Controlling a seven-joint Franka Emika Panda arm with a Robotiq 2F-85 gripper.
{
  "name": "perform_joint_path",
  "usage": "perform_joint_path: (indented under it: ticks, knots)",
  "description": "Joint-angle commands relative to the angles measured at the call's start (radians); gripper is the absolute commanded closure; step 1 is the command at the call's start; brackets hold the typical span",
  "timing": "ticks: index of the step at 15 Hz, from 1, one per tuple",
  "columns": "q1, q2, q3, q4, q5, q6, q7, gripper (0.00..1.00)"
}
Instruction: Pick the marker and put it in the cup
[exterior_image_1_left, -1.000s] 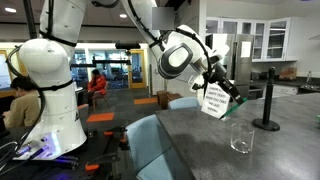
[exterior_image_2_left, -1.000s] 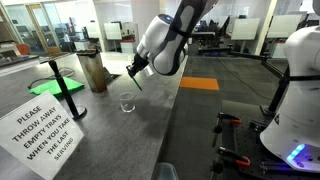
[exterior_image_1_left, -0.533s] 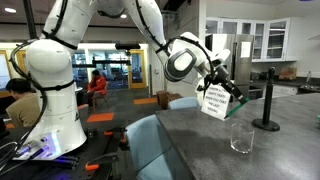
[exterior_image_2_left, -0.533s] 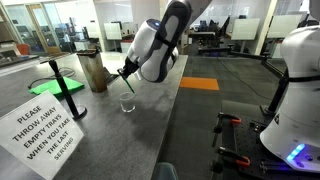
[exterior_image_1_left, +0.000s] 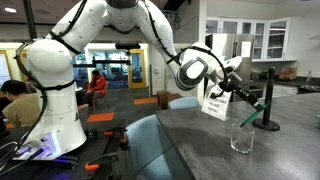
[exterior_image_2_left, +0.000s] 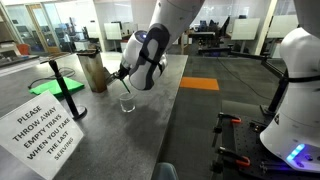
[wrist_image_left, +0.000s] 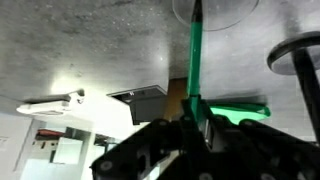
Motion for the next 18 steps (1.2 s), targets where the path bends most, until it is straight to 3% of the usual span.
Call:
perform_joint_path:
  ticks: [1, 7, 11, 12, 13, 15, 18]
  knots:
    - [0.031, 0.092, -0.037, 0.075, 0.052, -0.037, 0.03, 0.97]
    - [0.034, 0.191, -0.039, 0.148, 0.102, -0.039, 0.042, 0.97]
    - [0.034, 0.181, -0.027, 0.13, 0.095, -0.05, 0.024, 0.97]
    - [0.034, 0.172, -0.025, 0.121, 0.091, -0.052, 0.021, 0.89]
    - [0.032, 0.164, -0.021, 0.114, 0.088, -0.049, 0.017, 0.63]
    - [0.019, 0.137, 0.004, 0.102, 0.123, -0.059, -0.048, 0.55]
    - [-0.008, 0.063, 0.046, 0.066, 0.092, -0.082, -0.084, 0.33]
